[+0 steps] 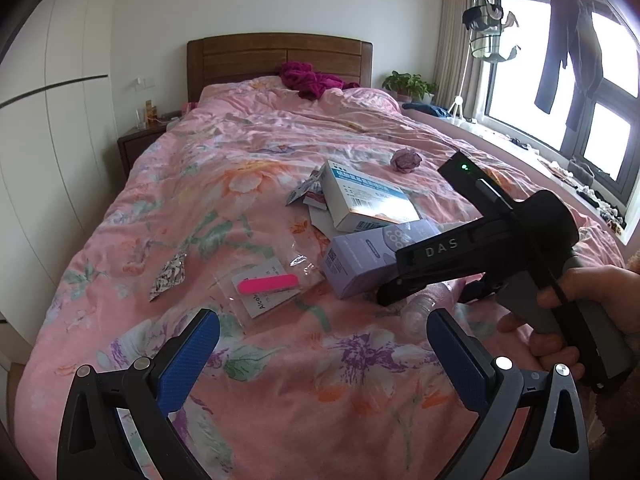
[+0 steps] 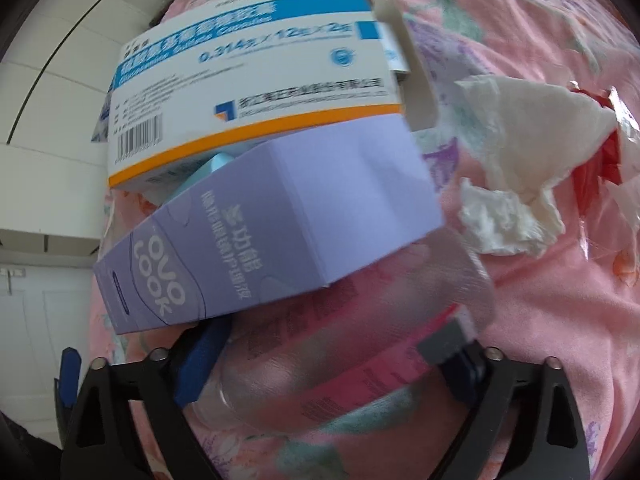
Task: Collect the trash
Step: 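Grasp the clear pink bottle with the right tool while the left tool approaches the lavender box, then grasp the lavender OVO LOOK box with the left tool and lift it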
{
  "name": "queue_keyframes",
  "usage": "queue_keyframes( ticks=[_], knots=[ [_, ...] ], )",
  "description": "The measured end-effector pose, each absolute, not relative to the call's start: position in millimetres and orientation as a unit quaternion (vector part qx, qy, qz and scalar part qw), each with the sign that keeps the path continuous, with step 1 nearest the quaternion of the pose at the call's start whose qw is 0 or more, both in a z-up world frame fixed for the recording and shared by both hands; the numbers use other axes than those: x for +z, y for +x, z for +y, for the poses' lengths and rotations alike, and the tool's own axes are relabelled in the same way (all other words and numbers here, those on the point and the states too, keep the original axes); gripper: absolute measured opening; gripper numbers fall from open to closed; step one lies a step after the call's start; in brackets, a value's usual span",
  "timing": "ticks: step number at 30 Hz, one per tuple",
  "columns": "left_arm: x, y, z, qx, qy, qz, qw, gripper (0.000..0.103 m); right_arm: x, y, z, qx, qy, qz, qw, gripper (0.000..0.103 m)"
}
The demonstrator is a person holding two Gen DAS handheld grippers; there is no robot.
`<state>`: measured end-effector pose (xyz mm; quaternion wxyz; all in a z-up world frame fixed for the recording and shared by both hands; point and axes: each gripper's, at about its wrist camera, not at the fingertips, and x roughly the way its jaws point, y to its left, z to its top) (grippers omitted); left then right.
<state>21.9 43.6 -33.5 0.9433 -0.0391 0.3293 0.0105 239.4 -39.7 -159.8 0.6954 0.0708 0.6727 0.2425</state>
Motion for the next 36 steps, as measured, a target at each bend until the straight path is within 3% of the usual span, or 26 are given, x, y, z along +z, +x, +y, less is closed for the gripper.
queue_keyframes(
  ticks=[12, 14, 16, 18, 27, 32, 36],
  knots=[
    [-33, 21, 44, 0.01, -0.032, 0.335, 0.942, 0.103, -170, 258, -20, 0.228, 0.062, 0.677, 0.696, 0.103],
    [-35, 21, 44, 0.009, -0.03, 0.335, 0.942, 0.103, -165, 253, -31, 0.219, 0.067, 0.669, 0.707, 0.091],
    [-36, 20, 43, 0.009, -0.03, 0.333, 0.942, 0.103, -157, 254, -43, 0.214, 0.078, 0.663, 0.714, 0.066],
    [-36, 20, 43, 0.008, -0.032, 0.331, 0.943, 0.103, -146, 250, -52, 0.223, 0.1, 0.652, 0.718, 0.057],
    [-21, 33, 46, 0.006, -0.034, 0.334, 0.942, 0.103, -107, 243, -77, 0.281, 0.115, 0.6, 0.74, 0.05],
    [-1, 61, 34, -0.006, 0.002, 0.331, 0.944, 0.103, -74, 231, -101, 0.296, 0.102, 0.575, 0.756, 0.05],
    [-1, 111, 11, -0.025, 0.066, 0.38, 0.922, 0.103, -76, 215, -122, 0.294, 0.095, 0.57, 0.761, 0.05]
  ],
)
